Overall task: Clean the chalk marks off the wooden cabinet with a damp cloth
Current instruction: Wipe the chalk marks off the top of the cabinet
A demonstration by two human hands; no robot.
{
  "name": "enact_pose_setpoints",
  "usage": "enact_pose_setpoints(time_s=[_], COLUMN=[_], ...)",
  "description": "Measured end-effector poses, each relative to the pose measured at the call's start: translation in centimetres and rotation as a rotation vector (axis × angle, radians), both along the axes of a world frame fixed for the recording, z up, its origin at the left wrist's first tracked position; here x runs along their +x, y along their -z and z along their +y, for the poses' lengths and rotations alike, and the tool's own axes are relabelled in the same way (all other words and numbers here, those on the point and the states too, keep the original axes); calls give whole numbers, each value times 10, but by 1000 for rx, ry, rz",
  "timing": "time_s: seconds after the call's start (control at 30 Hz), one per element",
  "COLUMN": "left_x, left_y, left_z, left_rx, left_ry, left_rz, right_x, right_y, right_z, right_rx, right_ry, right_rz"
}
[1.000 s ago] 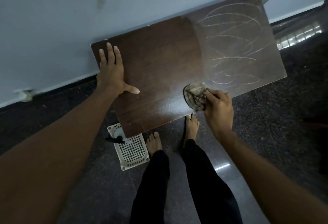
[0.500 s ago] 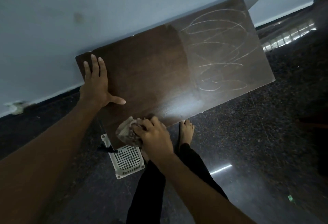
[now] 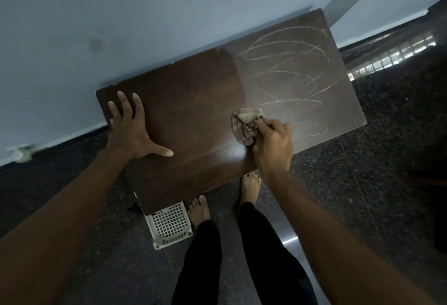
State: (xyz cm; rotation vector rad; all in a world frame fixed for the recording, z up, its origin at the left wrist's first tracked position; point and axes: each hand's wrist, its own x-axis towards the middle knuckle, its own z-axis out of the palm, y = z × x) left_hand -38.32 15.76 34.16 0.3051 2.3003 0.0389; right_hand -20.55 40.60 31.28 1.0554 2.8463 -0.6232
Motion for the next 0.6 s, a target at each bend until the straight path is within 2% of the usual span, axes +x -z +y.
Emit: enact_pose_setpoints(time_s=[0.07,0.17,0.3,0.37,0.47,0.6], left_x=[2,1,2,3,3,1], left_y=[0,1,0,0,0,0], left_z=[7,12,16,18,18,18], left_rx=[-33,-58,-60,-49,-35,-30], left_ry=[-7,-12,-42,-57,-78,-95], left_rz=[9,3,-9,-10,-3,-6], right_x=[0,26,68,72,48,1], right_y=[-3,-4,-8,-12,-11,-6], right_z=[-19,-43,-19,11,44,29], right_rx=[-15,-37,-59,-10,11,10], right_ry=[-87,-346,-501,-487,-291,-128], right_rz=[-9,-24,-20,-27,-70,-25])
